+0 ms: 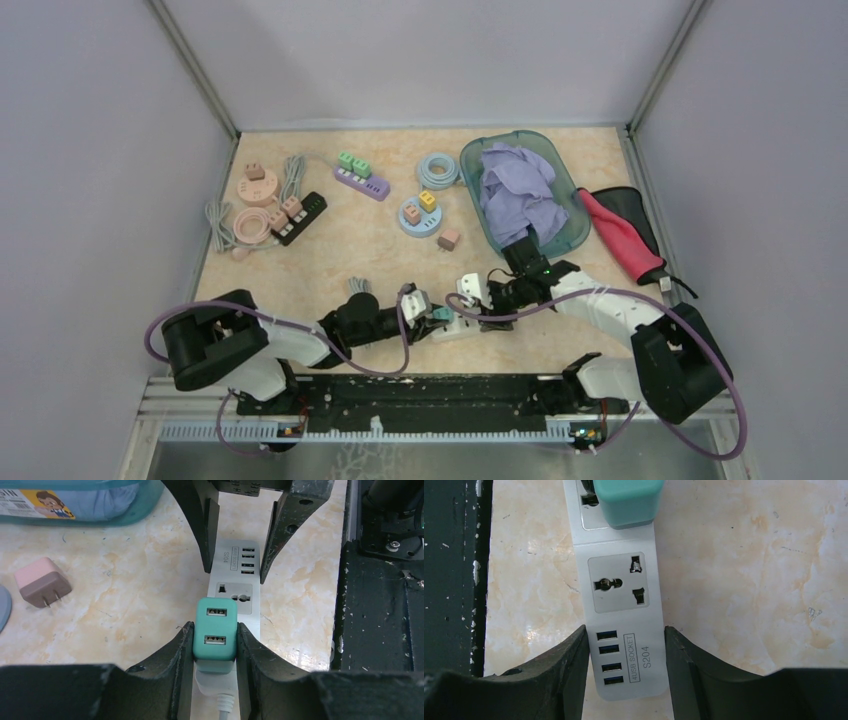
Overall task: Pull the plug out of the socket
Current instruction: Remove the plug from the socket.
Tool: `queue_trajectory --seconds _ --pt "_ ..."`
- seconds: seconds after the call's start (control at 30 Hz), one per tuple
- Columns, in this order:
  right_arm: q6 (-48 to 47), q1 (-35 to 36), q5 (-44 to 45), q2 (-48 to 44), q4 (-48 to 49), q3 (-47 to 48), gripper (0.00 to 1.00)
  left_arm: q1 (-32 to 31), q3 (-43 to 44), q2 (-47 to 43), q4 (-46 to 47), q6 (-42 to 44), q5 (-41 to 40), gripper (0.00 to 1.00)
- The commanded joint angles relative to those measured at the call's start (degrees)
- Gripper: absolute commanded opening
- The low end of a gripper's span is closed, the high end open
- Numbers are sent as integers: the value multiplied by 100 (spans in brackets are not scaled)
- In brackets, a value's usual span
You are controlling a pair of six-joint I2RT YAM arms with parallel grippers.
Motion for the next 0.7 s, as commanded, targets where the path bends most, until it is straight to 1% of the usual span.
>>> queue_trajectory --seconds 0.0,0.07,0.17,0.2,0.33,0.4,0.43,0.47,0.53,0.57,0.6,0.67 --pt "110 -77 635 129 -294 34 0 -76 29 -159 672 371 -293 1" --pt "108 -73 620 138 -297 34 0 -109 250 -75 321 319 -307 1" --pt "107 -56 614 164 -285 27 0 -111 808 136 -552 7 -462 1" --pt "117 -45 628 170 -277 25 0 -111 940 211 -687 -118 -526 1" --pt "164 -32 706 174 -227 35 0 -102 1160 335 -821 -807 -919 1" --pt "250 -33 793 165 -155 46 0 -99 1201 307 -849 -916 -985 1" --pt "302 -33 834 165 -139 62 4 -106 1206 294 -828 -842 -903 1" --pt "343 -29 849 156 -132 96 12 -110 1137 292 -701 -746 -800 1" --pt "408 -33 807 133 -174 148 31 -108 925 335 -184 -521 -621 1" --pt "430 -32 737 112 -196 168 39 -105 840 366 41 -378 -520 1" --pt "433 -33 671 87 -222 174 46 -110 762 415 219 -303 -435 1" --pt "491 -33 550 22 -200 181 54 -111 680 539 518 -192 -216 1"
